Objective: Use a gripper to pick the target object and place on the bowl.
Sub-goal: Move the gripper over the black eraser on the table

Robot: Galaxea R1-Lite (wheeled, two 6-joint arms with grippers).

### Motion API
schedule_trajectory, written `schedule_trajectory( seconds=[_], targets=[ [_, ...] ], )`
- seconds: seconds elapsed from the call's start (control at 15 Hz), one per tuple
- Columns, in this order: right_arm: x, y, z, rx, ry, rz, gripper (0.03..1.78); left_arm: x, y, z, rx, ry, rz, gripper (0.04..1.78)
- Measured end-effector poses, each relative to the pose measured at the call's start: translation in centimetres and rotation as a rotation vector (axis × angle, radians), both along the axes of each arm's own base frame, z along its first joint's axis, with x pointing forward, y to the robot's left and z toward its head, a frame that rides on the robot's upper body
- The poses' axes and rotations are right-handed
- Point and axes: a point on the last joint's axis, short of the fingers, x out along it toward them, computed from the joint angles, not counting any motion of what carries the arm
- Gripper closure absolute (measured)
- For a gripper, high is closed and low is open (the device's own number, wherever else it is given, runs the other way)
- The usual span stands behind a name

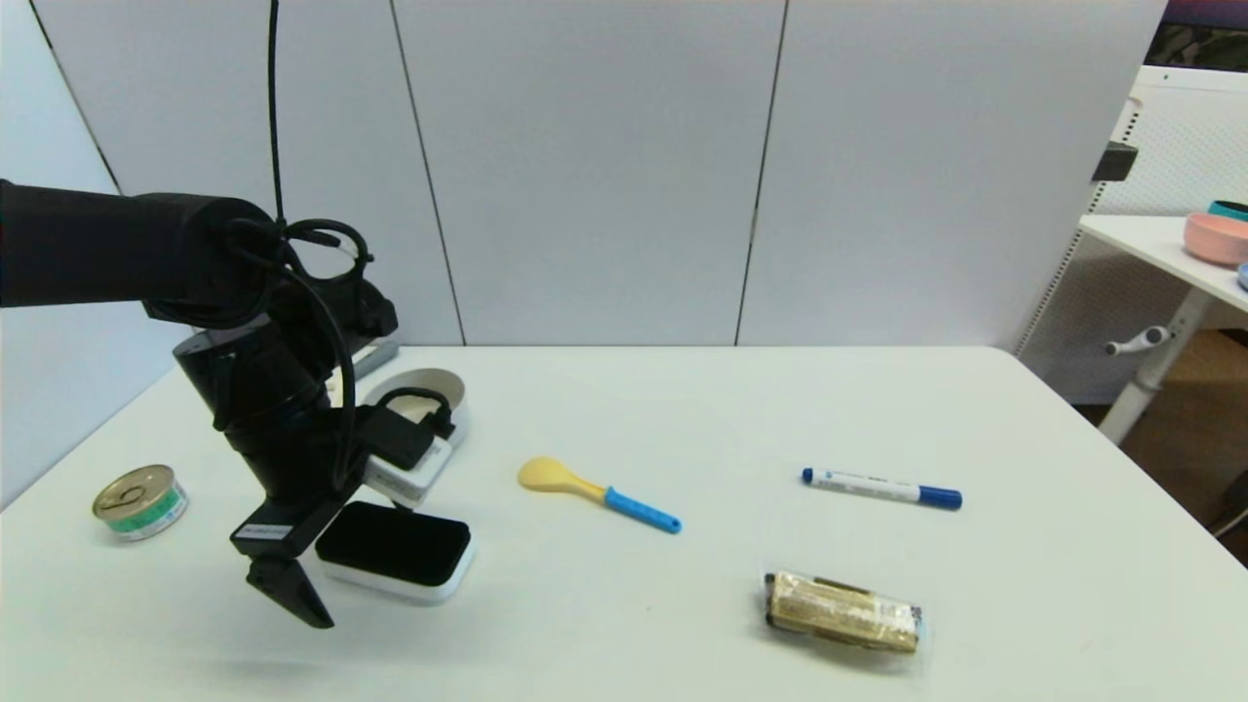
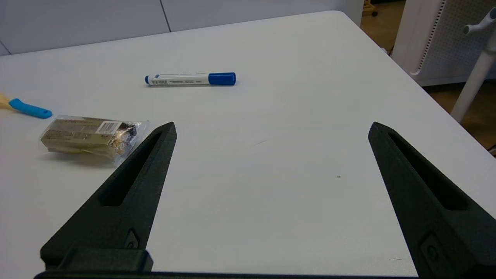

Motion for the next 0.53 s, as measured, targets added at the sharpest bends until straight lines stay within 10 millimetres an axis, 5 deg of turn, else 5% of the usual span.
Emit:
schedule_trajectory(
  seconds=[0.53],
  targets=[
    [0.0,0.0,0.0,0.0,0.0,-0.001,0.1,1.3,-0.2,-1.3,0.001,-0.044,0.043,0.11]
  ],
)
